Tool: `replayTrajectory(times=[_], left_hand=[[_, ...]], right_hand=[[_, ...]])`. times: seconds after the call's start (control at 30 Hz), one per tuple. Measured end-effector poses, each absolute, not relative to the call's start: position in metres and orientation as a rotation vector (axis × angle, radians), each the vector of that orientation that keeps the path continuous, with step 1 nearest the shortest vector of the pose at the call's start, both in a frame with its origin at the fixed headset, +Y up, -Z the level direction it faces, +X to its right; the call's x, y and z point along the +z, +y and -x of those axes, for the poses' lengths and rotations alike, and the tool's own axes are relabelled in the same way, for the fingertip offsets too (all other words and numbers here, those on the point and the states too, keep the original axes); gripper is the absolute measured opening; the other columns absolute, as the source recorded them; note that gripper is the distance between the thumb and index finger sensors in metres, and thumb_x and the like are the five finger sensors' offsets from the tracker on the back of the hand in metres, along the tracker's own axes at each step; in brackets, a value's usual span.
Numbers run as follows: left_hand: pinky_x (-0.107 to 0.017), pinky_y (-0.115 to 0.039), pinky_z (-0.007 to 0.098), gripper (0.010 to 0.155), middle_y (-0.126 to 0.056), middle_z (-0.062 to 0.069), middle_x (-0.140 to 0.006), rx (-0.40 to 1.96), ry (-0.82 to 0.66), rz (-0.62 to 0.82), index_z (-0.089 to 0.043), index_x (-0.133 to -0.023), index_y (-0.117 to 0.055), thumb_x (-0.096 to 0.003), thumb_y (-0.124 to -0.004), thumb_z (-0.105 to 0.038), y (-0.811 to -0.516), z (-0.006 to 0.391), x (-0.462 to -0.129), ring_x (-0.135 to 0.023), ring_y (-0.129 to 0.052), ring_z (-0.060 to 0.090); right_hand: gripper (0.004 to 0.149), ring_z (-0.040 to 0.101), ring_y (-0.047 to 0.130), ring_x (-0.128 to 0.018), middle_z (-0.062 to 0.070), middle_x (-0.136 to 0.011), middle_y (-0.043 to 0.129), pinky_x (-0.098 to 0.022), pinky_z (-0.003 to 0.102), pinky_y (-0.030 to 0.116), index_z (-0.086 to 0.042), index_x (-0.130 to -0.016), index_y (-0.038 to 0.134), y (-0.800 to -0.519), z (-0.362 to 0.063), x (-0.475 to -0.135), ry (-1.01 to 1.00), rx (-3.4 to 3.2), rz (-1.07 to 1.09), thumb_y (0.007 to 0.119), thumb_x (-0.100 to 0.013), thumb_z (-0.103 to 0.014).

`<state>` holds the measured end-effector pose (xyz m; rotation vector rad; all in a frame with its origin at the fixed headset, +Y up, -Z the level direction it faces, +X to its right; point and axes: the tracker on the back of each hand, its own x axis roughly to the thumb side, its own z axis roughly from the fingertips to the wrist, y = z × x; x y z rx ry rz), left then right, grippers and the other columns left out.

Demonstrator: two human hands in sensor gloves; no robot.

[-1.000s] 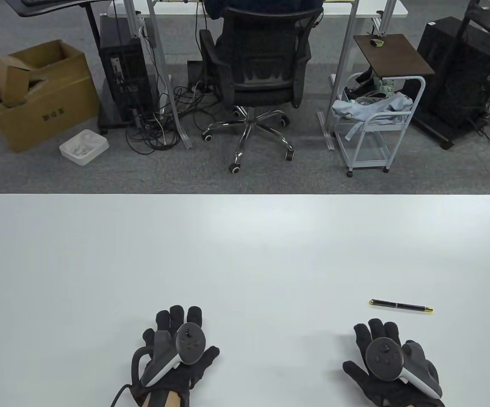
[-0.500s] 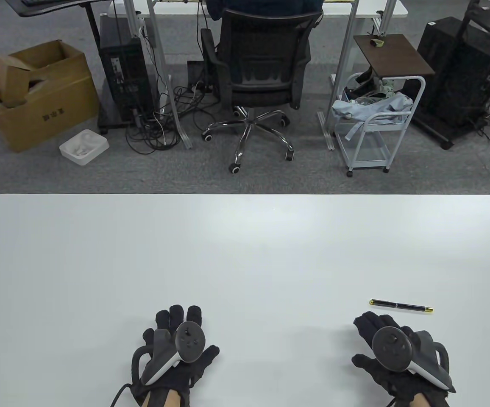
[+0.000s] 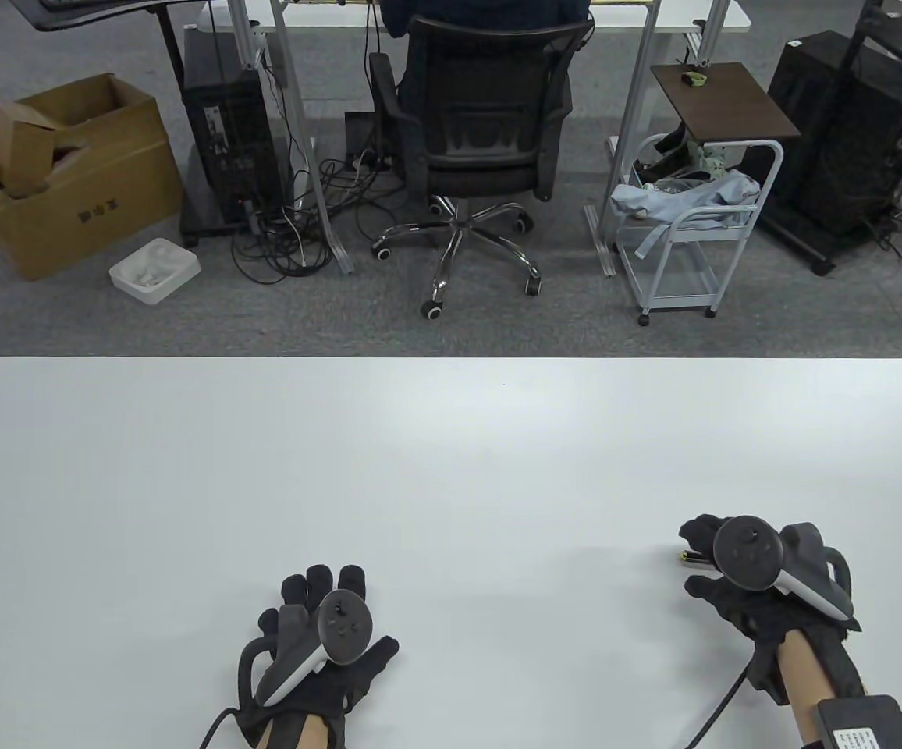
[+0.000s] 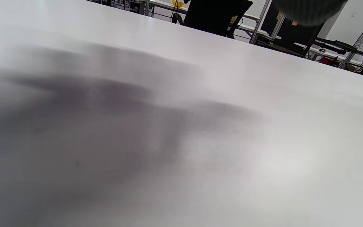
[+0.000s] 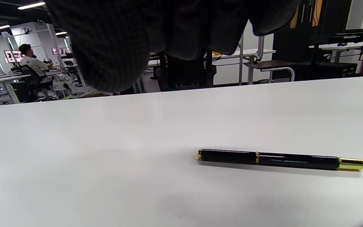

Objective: Remove fountain pen cap from fountain pen with left hand

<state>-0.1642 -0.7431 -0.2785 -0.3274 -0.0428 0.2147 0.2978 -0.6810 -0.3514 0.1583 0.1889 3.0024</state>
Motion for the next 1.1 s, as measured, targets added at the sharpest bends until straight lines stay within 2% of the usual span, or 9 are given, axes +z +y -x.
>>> replayTrajectory(times=[0.27, 0.53, 0.6, 0.63, 0.7, 1.1], left_hand=[[-0.067, -0.024, 0.079, 0.089, -0.014, 0.022, -0.118, 0.219, -0.052, 0.347, -0.022, -0.11, -0.014, -0.0464, -0.063, -0.06, -0.745, 0.163, -0.278, -0.109, -0.014, 0.055], [-0.067, -0.024, 0.079, 0.089, -0.013, 0.023, -0.117, 0.226, -0.052, 0.379, -0.022, -0.11, -0.013, -0.0466, -0.063, -0.06, -0.75, 0.163, -0.281, -0.108, -0.013, 0.055], [-0.067, -0.024, 0.079, 0.089, -0.013, 0.023, -0.117, 0.226, -0.054, 0.386, -0.022, -0.11, -0.013, -0.0466, -0.063, -0.06, -0.752, 0.161, -0.281, -0.108, -0.013, 0.055], [-0.067, -0.024, 0.079, 0.089, -0.013, 0.023, -0.117, 0.228, -0.056, 0.388, -0.022, -0.11, -0.013, -0.0466, -0.063, -0.06, -0.752, 0.161, -0.281, -0.108, -0.013, 0.055], [-0.067, -0.024, 0.079, 0.089, -0.013, 0.023, -0.117, 0.234, -0.06, 0.389, -0.022, -0.11, -0.013, -0.0466, -0.063, -0.06, -0.752, 0.159, -0.281, -0.108, -0.013, 0.055], [-0.067, -0.023, 0.079, 0.09, -0.012, 0.023, -0.117, 0.206, -0.079, 0.393, -0.021, -0.109, -0.012, -0.0467, -0.063, -0.06, -0.751, 0.157, -0.28, -0.108, -0.012, 0.055]], right_hand=[[0.057, 0.029, 0.066, -0.1, -0.002, -0.106, 0.07, -0.075, 0.05, 0.053, -0.028, -0.096, 0.064, -0.702, -0.34, -0.394, 0.315, 3.143, 0.051, 0.088, -0.045, -0.033], [0.052, 0.029, 0.072, -0.096, 0.0, -0.1, 0.077, -0.075, 0.048, 0.057, -0.027, -0.093, 0.07, -0.757, -0.372, -0.413, 0.523, 3.062, 0.146, 0.089, -0.045, -0.03], [0.051, 0.029, 0.069, -0.094, 0.0, -0.098, 0.071, -0.075, 0.048, 0.056, -0.028, -0.091, 0.069, -0.767, -0.375, -0.413, 0.51, 3.038, 0.146, 0.089, -0.044, -0.029], [0.051, 0.03, 0.069, -0.092, 0.001, -0.097, 0.071, -0.074, 0.048, 0.057, -0.027, -0.09, 0.069, -0.768, -0.376, -0.412, 0.448, 3.03, 0.129, 0.088, -0.043, -0.028], [0.051, 0.031, 0.065, -0.092, 0.001, -0.098, 0.068, -0.074, 0.049, 0.055, -0.027, -0.091, 0.067, -0.77, -0.378, -0.412, 0.498, 3.01, 0.13, 0.086, -0.044, -0.027], [0.046, 0.038, 0.055, -0.091, 0.008, -0.098, 0.058, -0.072, 0.057, 0.053, -0.021, -0.09, 0.062, -0.779, -0.373, -0.406, 0.447, 3.02, 0.085, 0.074, -0.045, -0.024]])
